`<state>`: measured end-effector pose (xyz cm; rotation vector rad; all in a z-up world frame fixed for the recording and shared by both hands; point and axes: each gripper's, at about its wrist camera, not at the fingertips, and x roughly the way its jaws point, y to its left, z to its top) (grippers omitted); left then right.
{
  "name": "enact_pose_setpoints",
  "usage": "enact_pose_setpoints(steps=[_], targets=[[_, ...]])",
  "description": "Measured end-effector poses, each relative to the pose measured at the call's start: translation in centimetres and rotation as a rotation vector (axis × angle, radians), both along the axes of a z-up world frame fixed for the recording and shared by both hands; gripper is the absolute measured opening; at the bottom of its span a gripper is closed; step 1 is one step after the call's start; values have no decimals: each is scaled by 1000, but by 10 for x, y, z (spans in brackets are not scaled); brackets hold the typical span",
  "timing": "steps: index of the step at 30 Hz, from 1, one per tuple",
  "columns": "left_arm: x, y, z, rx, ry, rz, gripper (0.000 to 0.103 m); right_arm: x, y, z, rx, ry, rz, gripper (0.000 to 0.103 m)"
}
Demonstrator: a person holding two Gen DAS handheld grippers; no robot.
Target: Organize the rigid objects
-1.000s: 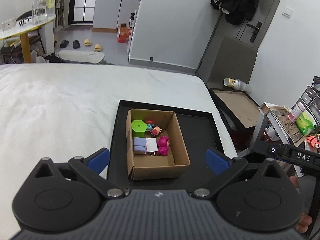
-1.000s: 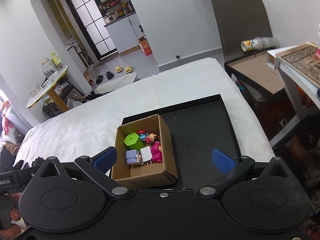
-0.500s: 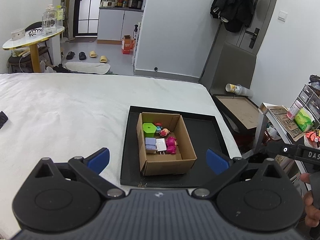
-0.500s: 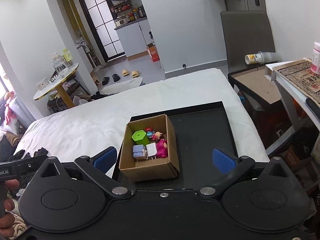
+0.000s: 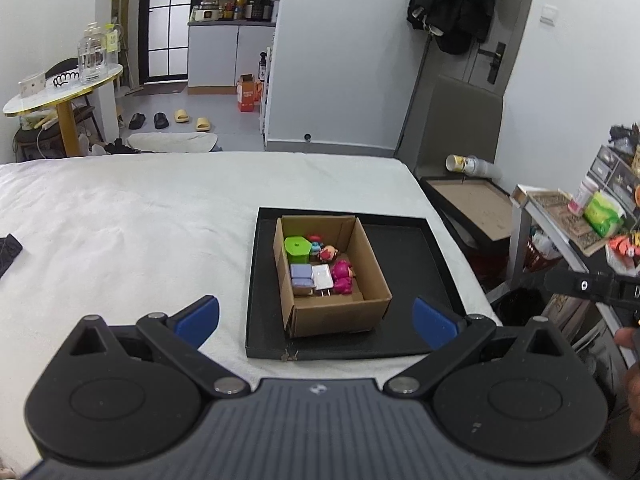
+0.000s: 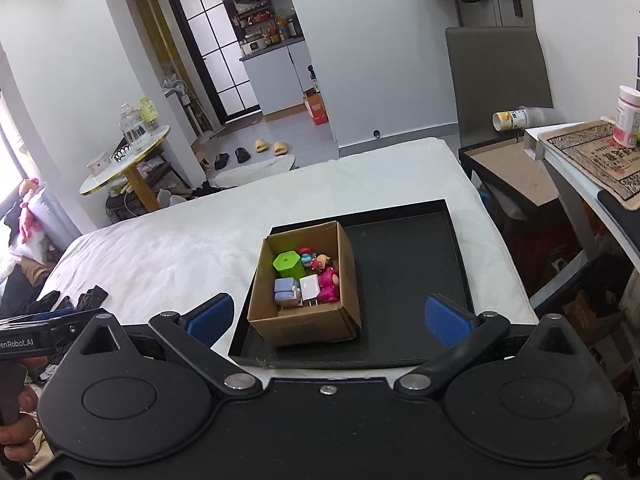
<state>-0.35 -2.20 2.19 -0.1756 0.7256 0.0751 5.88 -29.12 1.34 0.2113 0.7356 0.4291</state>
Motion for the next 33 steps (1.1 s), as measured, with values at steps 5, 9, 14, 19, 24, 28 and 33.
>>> enact_pose_setpoints(steps=[5, 9, 14, 19, 24, 28, 33], targets=[[-3, -1, -3, -5, 10, -9, 102, -5, 2, -1, -7, -3, 14, 103], [-4, -1, -1, 0, 4, -10, 102, -9, 7, 2, -16, -6, 50, 103], [-6, -2, 2, 5, -4, -11, 102, -14, 13, 6, -28, -22, 70, 103], [-9, -3, 4, 10, -9, -15, 102, -17, 13, 8, -29, -26, 71, 103], [-9, -3, 5, 6, -5, -14, 102, -17, 12, 9, -35, -29, 65, 103], [-8, -2, 4, 3, -1, -16, 102, -17, 12, 9, -39, -26, 59, 103], [-9, -2, 5, 6, -4, -21, 102, -18, 13, 10, -51, -30, 53, 103]])
